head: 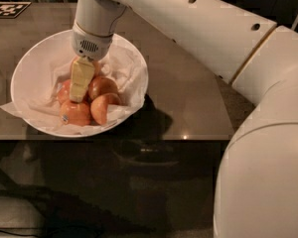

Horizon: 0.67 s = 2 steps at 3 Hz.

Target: Pick apple from white bowl

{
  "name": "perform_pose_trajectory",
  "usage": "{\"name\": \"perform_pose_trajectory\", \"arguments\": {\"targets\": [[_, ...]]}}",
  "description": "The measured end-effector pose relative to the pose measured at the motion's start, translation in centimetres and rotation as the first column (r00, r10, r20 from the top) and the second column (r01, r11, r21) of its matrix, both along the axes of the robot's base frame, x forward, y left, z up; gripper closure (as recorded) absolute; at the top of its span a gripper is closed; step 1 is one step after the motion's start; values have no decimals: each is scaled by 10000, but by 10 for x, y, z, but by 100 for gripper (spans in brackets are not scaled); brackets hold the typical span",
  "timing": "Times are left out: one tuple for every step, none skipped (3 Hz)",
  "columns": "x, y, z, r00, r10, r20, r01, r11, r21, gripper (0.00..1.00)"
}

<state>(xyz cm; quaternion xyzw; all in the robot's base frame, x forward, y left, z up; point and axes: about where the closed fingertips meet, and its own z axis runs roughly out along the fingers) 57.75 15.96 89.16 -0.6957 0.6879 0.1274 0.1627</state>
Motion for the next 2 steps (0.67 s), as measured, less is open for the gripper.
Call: {"name": "perform_pose_trajectory", "arguments": {"targets": [[0,0,0,10000,0,0,0,10000,0,66],[0,0,0,10000,1,0,-1,10000,0,89]]}}
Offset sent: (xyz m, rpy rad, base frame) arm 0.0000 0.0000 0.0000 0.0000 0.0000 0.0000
